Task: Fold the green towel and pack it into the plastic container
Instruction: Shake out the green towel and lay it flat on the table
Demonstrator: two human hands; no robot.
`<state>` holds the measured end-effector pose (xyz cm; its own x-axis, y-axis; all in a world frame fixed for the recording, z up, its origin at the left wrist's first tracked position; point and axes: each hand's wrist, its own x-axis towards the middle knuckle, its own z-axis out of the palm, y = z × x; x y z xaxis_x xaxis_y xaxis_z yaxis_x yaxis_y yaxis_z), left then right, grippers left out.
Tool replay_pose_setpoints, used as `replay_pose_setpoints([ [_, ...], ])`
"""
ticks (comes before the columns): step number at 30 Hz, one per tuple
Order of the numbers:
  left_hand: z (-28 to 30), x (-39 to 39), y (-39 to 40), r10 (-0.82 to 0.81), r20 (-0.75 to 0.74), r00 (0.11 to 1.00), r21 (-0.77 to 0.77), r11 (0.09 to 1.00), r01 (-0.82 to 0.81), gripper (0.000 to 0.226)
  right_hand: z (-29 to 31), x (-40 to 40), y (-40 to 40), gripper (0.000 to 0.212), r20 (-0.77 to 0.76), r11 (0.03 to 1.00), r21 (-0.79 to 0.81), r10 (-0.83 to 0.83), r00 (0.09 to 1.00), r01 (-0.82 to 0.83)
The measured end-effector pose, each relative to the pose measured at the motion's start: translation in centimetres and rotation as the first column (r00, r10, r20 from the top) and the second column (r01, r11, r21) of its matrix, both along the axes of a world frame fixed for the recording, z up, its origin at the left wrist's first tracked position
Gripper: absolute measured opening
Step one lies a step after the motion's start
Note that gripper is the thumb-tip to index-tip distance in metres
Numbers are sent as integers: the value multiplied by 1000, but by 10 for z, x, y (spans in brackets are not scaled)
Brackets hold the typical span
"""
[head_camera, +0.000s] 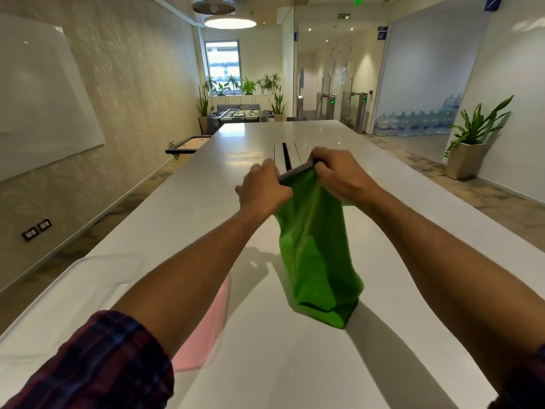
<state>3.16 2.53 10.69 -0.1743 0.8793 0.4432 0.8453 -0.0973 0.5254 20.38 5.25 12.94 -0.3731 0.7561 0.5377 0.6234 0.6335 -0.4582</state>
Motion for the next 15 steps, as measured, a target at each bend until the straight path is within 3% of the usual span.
replay_pose_setpoints([
  [5, 16, -24, 12, 36, -33, 999, 27, 999, -35, 13, 33, 20, 0, 26, -9, 998, 30, 52, 999, -52],
  [8, 28, -37, 16, -45, -6, 999, 72, 996, 45, 20, 48, 33, 6, 31, 147, 999, 10, 47, 988, -49],
  [11, 48, -43, 16, -75, 1, 997, 130, 989, 74, 29, 59, 43, 16, 41, 369, 995, 95, -60, 928, 26],
  [15, 77, -49, 17, -96, 55, 994, 212, 974, 83, 34, 69, 55, 20, 36, 449, 977, 171, -195, 872, 130],
])
